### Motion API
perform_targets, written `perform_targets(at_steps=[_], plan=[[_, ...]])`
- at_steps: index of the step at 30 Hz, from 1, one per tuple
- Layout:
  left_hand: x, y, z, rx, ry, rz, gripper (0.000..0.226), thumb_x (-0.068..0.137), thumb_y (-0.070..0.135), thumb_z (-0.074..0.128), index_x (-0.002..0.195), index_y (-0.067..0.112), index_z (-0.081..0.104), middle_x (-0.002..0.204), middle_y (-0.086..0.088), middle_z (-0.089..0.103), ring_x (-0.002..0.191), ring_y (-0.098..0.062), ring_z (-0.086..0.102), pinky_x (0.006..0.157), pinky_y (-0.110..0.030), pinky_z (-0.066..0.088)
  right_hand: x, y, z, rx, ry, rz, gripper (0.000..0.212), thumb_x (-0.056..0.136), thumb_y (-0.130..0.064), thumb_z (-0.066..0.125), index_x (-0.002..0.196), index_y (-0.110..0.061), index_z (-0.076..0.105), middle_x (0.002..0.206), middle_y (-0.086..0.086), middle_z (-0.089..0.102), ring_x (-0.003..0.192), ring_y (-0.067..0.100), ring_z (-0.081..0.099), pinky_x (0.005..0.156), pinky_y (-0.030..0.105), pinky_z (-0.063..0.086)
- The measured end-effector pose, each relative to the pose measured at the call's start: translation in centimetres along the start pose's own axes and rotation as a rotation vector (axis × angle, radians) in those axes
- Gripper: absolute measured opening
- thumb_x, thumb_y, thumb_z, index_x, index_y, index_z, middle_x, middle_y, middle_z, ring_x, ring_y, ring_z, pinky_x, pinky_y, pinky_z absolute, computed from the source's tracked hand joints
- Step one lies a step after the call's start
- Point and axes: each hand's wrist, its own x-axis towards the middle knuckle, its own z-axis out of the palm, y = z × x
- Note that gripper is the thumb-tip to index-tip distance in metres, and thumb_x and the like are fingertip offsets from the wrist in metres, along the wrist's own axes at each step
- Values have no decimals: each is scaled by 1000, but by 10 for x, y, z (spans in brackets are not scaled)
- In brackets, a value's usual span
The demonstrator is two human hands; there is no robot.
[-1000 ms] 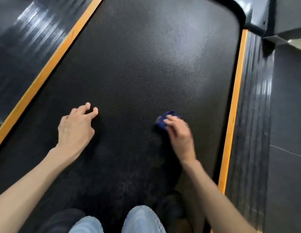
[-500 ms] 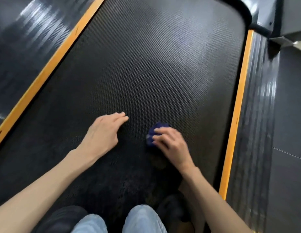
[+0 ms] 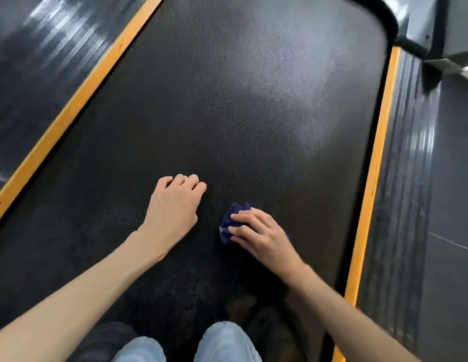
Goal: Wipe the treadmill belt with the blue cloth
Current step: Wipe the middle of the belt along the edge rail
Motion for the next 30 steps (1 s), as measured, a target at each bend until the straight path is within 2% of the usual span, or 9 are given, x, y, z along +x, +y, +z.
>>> perform_targets(at_steps=[2,6,8,10,12,16,21,27,30], plan=[[4,1,-4,50,-25,17,25,55,-1,55,76,10,61,74,-3,59,66,-26,57,68,-38,47,2,34,-16,-16,6,115,19,91,-24,58,95,-12,72,112,7,66,109,20,56,104,33,38],[28,9,-16,62,-21,34,22,53,1,58,74,7,61,72,-8,57,66,-29,57,68,-39,46,5,61,-44,-12,107,681,23,92,-18,58,113,-13,67,128,7,58,124,23,50,111,40,32],[46,20,-21,52,-115,65,40,65,7,62,105,10,62,105,-11,61,97,-31,58,86,-43,42,2,49,-47,-25,5,719,37,92,-13,58,128,-15,57,139,8,49,132,23,41,112,36,31],[58,32,-19,9,-345,77,61,80,17,59,137,19,40,145,-8,36,132,-28,35,107,-45,27,-12,26,-48,-24,-76,797,50,90,-5,56,138,-17,46,146,7,40,136,23,35,108,30,30],[58,42,-14,35,-474,77,71,83,22,60,145,22,25,155,-6,15,141,-29,17,111,-48,20,-29,4,-52,-46,-138,882,58,90,2,51,142,-19,39,150,5,34,138,22,33,107,26,30],[56,35,-22,-2,-538,56,72,85,15,57,146,28,21,156,1,10,143,-23,10,110,-53,19,-34,-10,-62,-20,-307,955,67,91,7,44,149,-20,23,156,2,17,143,20,18,111,27,25],[64,39,-25,80,-481,99,62,83,14,52,141,28,36,152,-2,26,135,-27,29,106,-46,29,-42,-12,-45,-74,-113,970,54,91,-3,53,142,-16,40,148,6,37,137,24,34,110,37,34],[59,35,6,160,-267,165,58,46,4,76,104,10,70,113,-18,65,90,-42,62,68,-45,51,-54,31,-26,-30,159,830,50,90,-4,49,139,-12,43,146,9,40,138,23,30,116,37,15],[59,38,0,90,-252,109,58,64,3,66,119,20,63,129,-8,57,109,-38,55,78,-45,48,-18,102,-34,23,304,974,46,93,-9,43,139,-8,42,146,14,39,138,27,31,115,37,15]])
